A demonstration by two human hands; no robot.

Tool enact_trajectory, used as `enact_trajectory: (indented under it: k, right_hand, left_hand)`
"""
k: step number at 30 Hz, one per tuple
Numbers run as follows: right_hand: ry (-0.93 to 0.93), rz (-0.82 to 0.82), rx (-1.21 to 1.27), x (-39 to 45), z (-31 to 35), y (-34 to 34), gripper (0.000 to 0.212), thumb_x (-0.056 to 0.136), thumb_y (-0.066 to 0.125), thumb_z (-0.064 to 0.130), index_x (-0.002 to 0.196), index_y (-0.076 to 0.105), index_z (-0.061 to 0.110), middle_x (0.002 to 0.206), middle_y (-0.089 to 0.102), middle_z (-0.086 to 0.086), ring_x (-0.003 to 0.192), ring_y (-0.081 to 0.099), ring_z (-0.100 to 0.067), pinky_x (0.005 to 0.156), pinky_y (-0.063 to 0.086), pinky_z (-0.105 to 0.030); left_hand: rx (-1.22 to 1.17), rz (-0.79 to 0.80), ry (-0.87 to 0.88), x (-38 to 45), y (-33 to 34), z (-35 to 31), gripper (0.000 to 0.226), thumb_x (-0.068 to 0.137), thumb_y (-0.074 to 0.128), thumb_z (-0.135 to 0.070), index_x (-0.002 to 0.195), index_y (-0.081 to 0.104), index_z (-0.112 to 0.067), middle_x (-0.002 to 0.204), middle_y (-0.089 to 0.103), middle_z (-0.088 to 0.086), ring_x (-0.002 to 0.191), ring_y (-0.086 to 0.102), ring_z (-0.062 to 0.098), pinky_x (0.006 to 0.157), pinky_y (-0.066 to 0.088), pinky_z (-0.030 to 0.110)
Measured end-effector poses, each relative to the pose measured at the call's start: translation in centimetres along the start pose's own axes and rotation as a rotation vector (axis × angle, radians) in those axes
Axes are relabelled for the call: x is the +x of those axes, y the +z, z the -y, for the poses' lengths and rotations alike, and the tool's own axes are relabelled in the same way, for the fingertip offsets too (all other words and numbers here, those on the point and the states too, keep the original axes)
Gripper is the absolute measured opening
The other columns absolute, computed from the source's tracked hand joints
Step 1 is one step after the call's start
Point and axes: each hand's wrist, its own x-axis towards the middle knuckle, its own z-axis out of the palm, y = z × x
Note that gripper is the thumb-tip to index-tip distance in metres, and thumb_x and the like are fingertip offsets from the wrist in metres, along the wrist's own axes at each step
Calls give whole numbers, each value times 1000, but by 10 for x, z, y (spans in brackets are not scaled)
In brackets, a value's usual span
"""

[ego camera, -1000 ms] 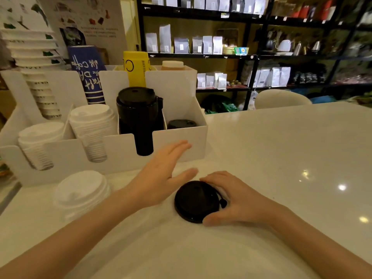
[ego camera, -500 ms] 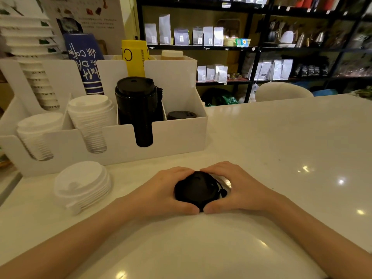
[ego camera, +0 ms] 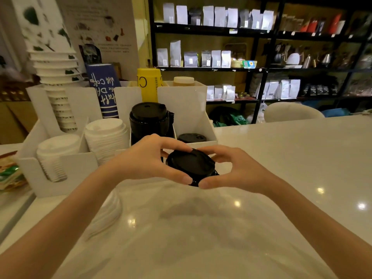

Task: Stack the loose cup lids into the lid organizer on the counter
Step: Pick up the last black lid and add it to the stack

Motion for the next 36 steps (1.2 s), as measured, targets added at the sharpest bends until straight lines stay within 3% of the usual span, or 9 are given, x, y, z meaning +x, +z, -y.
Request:
enact_trajectory:
  k: [2,6,13,19,23,26,30,34,36]
  right_hand:
    - [-35,-34,-16,13,8,-4,64,45,70,55,105,50,51,104,59,26,98,54,6,74,43,-2]
    - [-101,-94,-12,42,21,-9,82,47,73,52,123,51,31,115,60,11,104,54,-1,82,42,-14]
    - [-174,-227,139,86,34,-11,80,50,75,50,124,51,30,119,58,10,111,52,-6,88,41,-21]
    - [-225,-314,222,115,34,1,58,68,73,33,122,52,30,121,58,8,111,52,-7,90,41,-23]
    - [-210,-335,241,130,23,11,56,74,67,32,127,47,30,129,54,6,117,47,-8,89,36,-17]
    - [-184,-308,207,136,14,15,58,76,65,33,130,43,30,134,49,8,120,42,-7,97,32,-22]
    - [-170,-272,186,139,9,18,57,77,64,33,130,41,33,130,48,13,121,40,-4,103,32,-27]
    - [-148,-234,194,140,8,20,56,81,61,33,132,38,33,126,42,18,119,36,-2,100,29,-24]
    - [-132,-209,224,141,8,22,55,82,59,32,132,37,33,128,42,17,122,35,-5,101,28,-25]
  left_hand:
    - [-85,-25,6,0,-14,-1,60,44,85,-42,99,61,-43,112,62,-15,101,59,-2,86,53,21]
    - [-160,-141,-3,5,-39,3,63,44,86,-37,102,63,-39,117,60,-17,104,58,-2,87,50,15]
    - [-307,-351,22,9,-68,8,58,49,74,-23,106,61,-27,112,56,-20,105,57,-1,86,48,11]
    - [-341,-548,-12,16,-71,25,61,51,76,-30,109,62,-22,123,58,-5,114,55,11,100,46,37]
    - [-276,-618,-92,28,-67,40,60,50,80,-42,107,62,-31,128,56,-7,119,51,15,103,42,44]
    - [-214,-616,-129,36,-64,50,57,60,78,-32,114,59,-27,124,57,-5,119,50,14,98,46,35]
    - [-74,-623,-142,40,-62,55,60,64,75,-32,120,55,-25,132,53,-5,119,42,8,95,34,26]
    - [-24,-627,-160,39,-62,54,58,66,74,-33,119,55,-23,130,55,-3,116,43,8,91,34,25]
    - [17,-635,-157,39,-62,54,57,66,74,-34,119,55,-23,128,56,-3,109,41,4,83,34,16]
